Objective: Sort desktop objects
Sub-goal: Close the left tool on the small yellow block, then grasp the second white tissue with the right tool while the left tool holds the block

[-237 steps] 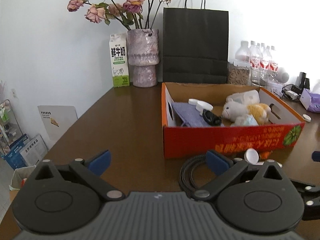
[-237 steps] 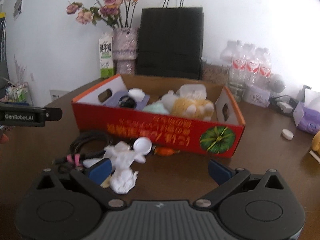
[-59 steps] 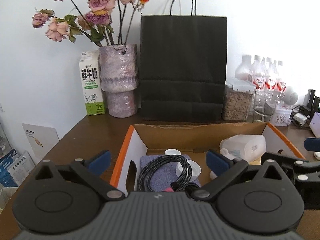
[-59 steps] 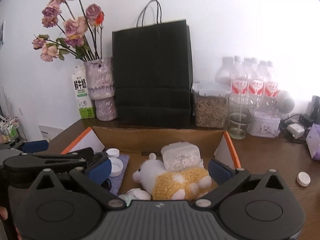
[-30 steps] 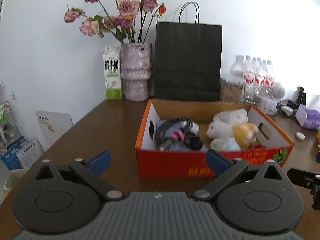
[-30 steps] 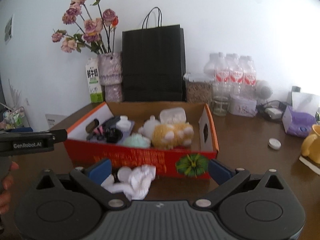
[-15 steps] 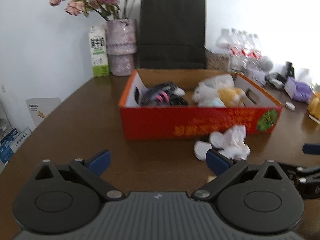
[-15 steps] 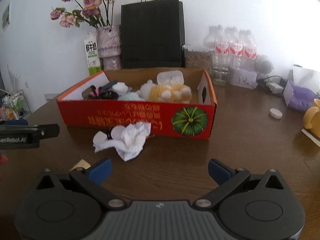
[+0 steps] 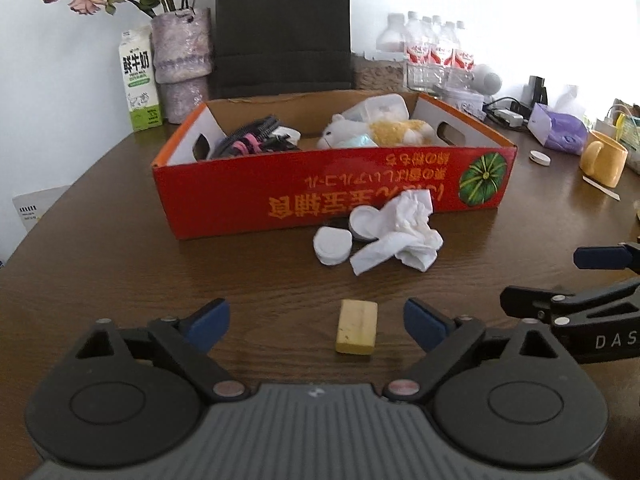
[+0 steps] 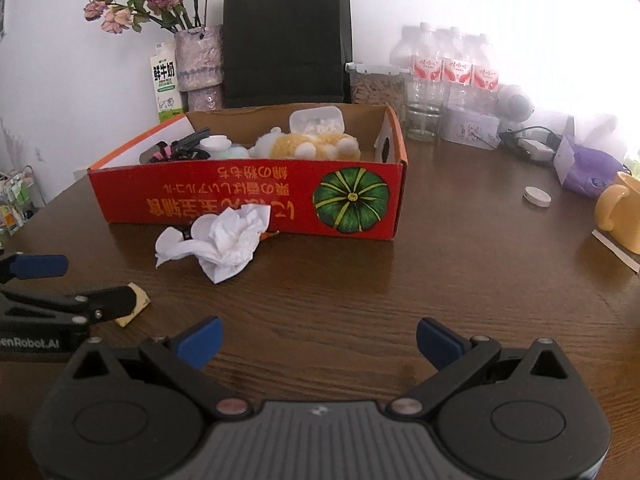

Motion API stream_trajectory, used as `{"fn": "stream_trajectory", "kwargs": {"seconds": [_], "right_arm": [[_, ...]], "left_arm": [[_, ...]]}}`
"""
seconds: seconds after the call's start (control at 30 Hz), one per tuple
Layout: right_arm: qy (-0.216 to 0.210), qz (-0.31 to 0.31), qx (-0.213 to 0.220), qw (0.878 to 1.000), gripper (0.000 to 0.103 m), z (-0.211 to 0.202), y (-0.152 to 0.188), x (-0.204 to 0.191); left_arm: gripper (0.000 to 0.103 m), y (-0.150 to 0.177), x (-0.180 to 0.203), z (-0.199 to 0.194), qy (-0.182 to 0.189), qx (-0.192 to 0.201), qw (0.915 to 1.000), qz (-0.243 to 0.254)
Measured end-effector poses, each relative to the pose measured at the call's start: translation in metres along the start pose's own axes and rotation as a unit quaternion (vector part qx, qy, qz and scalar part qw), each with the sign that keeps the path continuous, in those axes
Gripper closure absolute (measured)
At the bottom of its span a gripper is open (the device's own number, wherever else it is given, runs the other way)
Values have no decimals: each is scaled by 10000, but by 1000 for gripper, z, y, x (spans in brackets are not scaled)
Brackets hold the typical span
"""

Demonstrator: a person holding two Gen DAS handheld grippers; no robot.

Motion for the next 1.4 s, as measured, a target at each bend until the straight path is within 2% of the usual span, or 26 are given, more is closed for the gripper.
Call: {"fn": "stream_trajectory", "kwargs": {"seconds": [0.13, 0.17, 0.23, 0.27, 0.4, 0.83, 1.1, 1.4], "right_arm": [[-14, -3, -33, 10000, 0, 2, 1, 0], [-16, -1, -37, 10000, 0, 2, 1, 0], [-23, 5, -46, 10000, 0, 3, 1, 0], [-26, 4, -51, 10000, 0, 3, 1, -1], [-32, -13, -77, 10000, 0, 5, 1, -3], [-113, -90, -87, 9999, 0, 7, -4, -15], [-222, -295, 77, 9993, 0, 8, -30, -35], [-104, -524, 40, 9986, 1, 33, -54, -53]], "left_arm": [[30, 3, 2, 5, 102, -140, 9998, -8], [32, 4, 1, 6, 117, -168, 9998, -14], [46, 5, 2, 8, 173, -219, 9996, 2], [50, 6, 3, 7, 153, -187, 9997, 5], [82, 5, 2, 5, 251, -156, 9995, -53], [82, 1, -10, 2, 242, -109, 9995, -177], [82, -16, -40, -10, 25, 175, 9991, -395], [82, -23, -63, -10, -109, 229, 9984, -502]]}}
Point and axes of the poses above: each gripper's, at about its wrist camera, not at the fingertips, and z roughly the way its jaws point, x to its right, y to its underside, the point moved 5 cm from there along z, roughly the way its jaws point, and after that the axes turned 12 degrees about -x, right-handed, at the moved point
